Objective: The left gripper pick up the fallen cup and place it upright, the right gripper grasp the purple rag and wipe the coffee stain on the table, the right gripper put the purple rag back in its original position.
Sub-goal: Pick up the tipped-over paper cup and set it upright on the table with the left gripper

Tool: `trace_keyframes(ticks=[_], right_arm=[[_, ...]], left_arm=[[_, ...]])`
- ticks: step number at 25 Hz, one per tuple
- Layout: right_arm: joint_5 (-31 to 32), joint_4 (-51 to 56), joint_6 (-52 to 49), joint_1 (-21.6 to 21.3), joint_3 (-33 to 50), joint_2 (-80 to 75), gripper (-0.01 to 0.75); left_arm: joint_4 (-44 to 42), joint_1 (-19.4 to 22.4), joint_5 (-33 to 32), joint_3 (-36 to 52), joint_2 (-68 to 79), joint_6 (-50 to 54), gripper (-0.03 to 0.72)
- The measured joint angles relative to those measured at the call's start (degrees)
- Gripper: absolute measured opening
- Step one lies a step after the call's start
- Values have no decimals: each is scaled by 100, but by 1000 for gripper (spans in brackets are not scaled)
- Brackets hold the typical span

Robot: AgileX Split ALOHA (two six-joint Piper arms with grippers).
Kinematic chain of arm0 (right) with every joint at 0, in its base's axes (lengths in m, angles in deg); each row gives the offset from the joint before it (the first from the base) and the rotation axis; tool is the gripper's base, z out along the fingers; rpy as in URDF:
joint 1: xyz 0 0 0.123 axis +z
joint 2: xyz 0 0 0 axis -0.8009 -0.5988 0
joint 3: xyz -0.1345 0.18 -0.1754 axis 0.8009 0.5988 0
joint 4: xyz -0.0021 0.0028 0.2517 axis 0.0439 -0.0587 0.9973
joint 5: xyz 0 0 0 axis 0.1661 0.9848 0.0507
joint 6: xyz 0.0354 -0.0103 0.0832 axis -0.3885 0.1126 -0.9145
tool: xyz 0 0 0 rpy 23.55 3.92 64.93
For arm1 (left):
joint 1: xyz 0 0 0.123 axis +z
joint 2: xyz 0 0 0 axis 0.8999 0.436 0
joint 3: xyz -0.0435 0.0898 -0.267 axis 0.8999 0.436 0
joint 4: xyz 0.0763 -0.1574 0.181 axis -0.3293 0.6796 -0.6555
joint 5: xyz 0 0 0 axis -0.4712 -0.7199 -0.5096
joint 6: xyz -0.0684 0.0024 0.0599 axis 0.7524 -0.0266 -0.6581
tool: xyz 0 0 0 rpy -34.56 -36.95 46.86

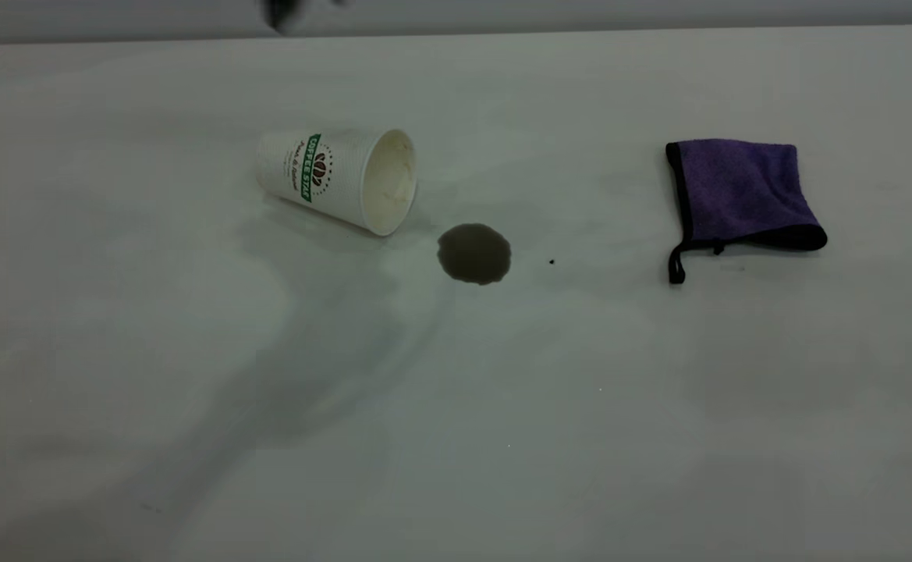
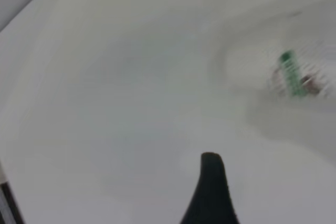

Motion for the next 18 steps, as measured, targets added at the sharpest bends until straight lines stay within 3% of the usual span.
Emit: trace_keyframes(ticks=[9,18], right_arm=[[0,0,0,0,0,0,238],[0,0,0,0,0,0,238]], left_arm=[[-338,-269,-56,-1254,1682,148,667],[-1185,-269,-31,-1710,2611,581,647]])
